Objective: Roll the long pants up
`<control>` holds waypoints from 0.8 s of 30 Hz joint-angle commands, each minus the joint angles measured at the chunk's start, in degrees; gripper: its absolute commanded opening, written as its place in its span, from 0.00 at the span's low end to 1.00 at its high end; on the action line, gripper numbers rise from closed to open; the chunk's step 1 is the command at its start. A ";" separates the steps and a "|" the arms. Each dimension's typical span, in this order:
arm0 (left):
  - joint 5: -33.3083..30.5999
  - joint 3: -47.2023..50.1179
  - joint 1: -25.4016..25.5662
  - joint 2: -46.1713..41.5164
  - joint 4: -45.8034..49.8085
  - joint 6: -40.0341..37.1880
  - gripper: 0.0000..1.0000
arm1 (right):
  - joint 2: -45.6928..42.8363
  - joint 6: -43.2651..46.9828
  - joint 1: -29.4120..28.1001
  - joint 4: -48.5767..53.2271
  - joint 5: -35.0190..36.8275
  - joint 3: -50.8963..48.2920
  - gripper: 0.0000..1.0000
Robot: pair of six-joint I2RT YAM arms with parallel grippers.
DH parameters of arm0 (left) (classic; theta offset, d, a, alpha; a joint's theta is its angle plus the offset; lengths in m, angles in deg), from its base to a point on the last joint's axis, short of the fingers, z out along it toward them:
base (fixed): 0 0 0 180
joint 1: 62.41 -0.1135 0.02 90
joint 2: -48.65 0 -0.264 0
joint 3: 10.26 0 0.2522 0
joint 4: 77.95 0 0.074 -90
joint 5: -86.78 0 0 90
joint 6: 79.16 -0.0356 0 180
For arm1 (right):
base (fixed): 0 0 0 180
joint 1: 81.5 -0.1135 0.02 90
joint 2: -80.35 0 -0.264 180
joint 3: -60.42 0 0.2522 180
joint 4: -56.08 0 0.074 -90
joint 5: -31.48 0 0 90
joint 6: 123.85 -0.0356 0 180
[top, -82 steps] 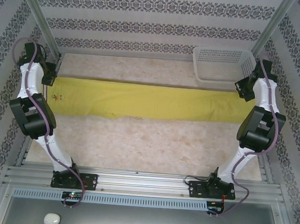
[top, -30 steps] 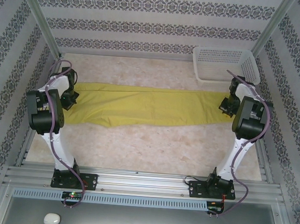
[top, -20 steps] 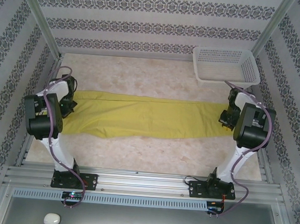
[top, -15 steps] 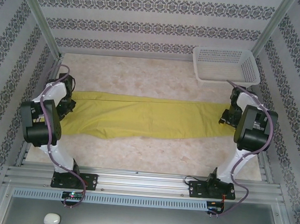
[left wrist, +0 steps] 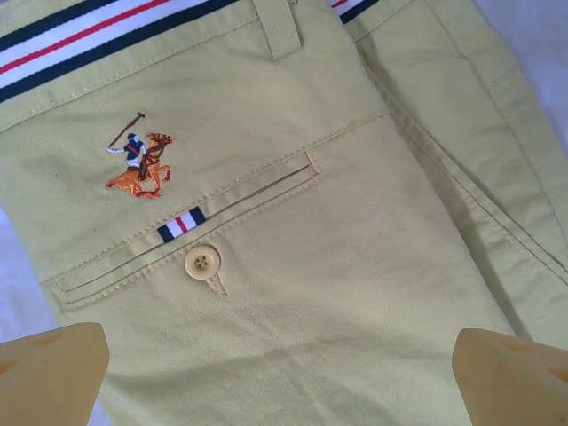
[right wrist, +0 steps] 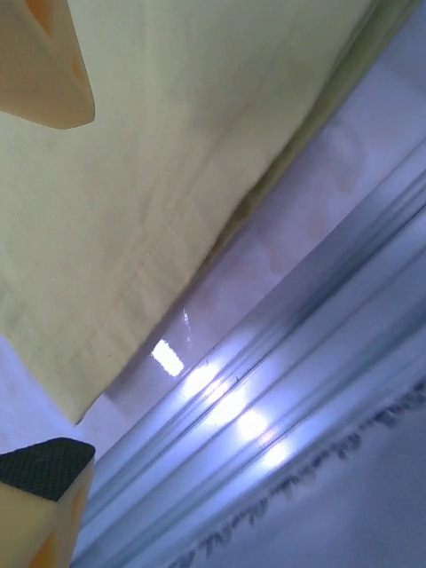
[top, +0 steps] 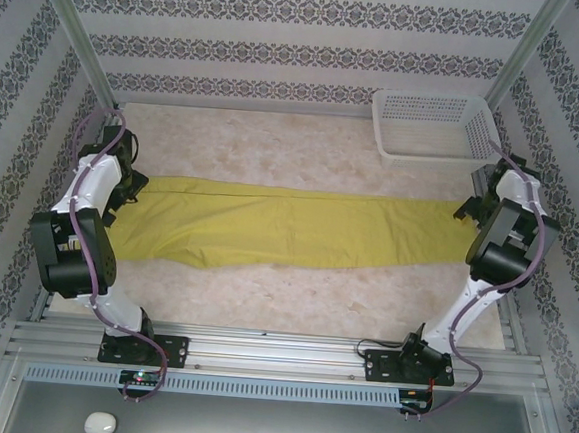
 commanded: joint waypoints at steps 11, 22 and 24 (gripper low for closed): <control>-1.62 1.03 -0.22 -2.70 2.84 0.76 1.00 | 9.11 1.47 -3.96 4.43 -5.53 2.41 0.72; -1.19 1.34 -1.08 -1.88 1.96 0.14 1.00 | 9.51 1.50 -4.85 2.76 -2.02 -1.36 0.06; -0.57 1.58 -1.19 -1.90 1.54 0.14 1.00 | 6.91 1.13 -4.35 1.60 -1.87 -2.90 0.00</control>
